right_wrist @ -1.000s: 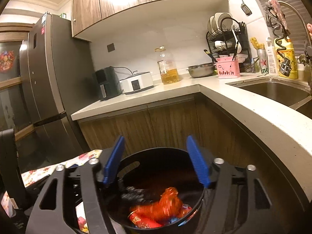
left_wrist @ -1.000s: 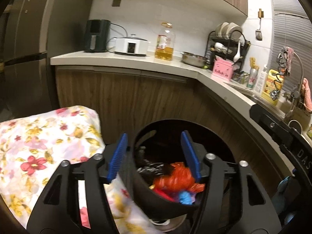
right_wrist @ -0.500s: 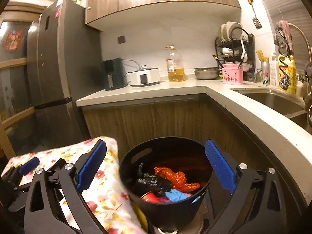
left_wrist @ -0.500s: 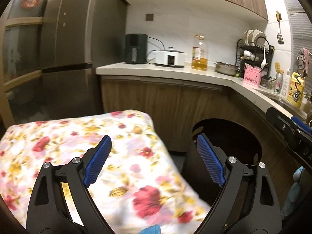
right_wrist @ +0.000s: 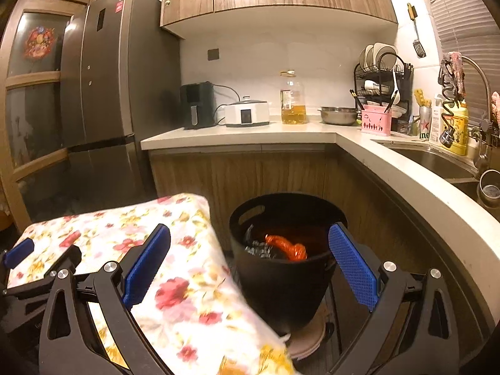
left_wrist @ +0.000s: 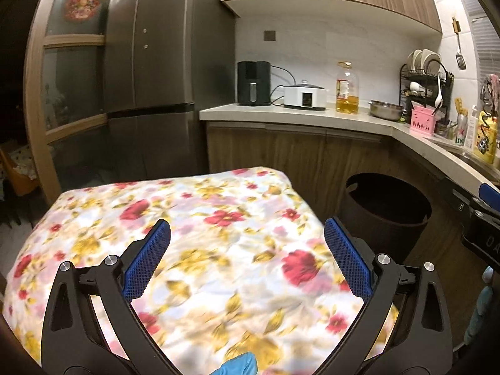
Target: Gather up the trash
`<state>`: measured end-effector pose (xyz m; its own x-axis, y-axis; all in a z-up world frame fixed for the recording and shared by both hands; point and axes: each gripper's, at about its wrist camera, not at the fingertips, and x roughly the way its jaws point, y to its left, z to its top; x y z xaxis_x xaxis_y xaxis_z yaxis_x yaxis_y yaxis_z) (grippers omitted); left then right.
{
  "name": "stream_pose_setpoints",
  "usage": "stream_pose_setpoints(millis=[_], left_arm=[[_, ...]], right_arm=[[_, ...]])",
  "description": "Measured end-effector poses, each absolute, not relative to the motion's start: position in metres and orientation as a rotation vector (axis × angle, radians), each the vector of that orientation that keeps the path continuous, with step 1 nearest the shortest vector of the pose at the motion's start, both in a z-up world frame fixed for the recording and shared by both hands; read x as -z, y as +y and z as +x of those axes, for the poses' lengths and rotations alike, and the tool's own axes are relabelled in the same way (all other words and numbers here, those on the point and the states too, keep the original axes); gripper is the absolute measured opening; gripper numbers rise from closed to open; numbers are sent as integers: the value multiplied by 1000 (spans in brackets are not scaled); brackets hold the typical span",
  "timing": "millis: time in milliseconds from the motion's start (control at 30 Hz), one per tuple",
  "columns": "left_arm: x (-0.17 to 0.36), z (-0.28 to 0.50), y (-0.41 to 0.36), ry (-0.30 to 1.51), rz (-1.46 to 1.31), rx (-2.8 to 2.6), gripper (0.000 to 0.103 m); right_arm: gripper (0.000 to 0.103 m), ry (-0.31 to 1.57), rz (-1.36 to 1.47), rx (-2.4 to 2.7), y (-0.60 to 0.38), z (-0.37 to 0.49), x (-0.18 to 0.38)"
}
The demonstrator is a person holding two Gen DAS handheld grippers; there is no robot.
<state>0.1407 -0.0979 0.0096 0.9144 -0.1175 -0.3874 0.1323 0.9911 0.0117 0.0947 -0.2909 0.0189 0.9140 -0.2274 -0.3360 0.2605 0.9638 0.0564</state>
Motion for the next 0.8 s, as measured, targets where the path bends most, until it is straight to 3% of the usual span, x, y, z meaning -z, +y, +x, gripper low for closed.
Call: stream_pose_setpoints(millis=[800], left_arm=[[-2,41,-30,417,31,82,97]], right_arm=[[97,359,60,173,-218,1,-9]])
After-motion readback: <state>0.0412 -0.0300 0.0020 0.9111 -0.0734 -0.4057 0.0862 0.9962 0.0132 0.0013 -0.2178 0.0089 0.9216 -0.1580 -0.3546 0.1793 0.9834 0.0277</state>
